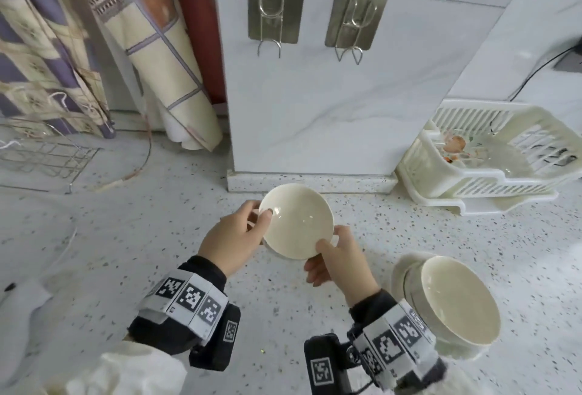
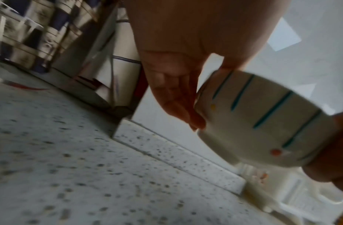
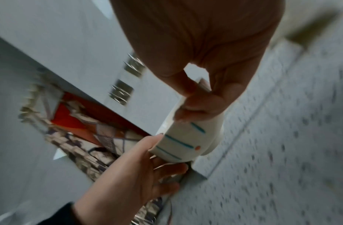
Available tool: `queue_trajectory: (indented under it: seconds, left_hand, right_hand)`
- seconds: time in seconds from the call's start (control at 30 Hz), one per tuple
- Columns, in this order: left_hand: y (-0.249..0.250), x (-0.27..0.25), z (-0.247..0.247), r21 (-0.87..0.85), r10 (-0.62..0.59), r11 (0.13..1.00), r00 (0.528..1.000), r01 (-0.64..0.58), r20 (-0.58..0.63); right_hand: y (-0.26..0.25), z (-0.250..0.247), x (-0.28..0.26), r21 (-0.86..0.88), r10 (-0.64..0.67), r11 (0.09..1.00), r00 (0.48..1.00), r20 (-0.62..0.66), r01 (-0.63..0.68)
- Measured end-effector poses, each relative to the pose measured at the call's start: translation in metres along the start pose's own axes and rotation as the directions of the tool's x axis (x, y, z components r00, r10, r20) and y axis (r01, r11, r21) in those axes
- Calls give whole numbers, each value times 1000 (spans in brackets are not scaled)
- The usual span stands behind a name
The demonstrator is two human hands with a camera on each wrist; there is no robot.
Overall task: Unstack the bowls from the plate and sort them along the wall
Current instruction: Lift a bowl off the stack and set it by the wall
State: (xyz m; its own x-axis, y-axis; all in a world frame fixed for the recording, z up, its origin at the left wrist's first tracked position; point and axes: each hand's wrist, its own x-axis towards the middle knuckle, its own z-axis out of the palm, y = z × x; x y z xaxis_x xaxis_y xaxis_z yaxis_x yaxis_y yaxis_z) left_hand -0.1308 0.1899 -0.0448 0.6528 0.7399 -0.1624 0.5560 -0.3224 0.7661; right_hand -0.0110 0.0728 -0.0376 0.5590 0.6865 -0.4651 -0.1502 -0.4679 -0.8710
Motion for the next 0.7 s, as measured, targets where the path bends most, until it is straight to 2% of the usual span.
queue_trajectory:
  seconds: [0.13,0.3,0.53,0.7]
  left_hand:
    - [-42,19,-12,0,-123,992,991,123,56]
    - [-62,49,-8,20,-228,974,963,227,141]
    - [-72,75,4,110,-223,971,968,210,118]
    - [-75,83,6,144,-209,970,975,196,79]
  right_hand:
    - [5,38,44,-72,97,993,995,33,-94]
    - [11,53,82,-142,150,979,989,6,-148]
    - [18,57,104,-116,120,985,990,-73,-128]
    - [20,59,113,-75,96,992,993,-69,-101]
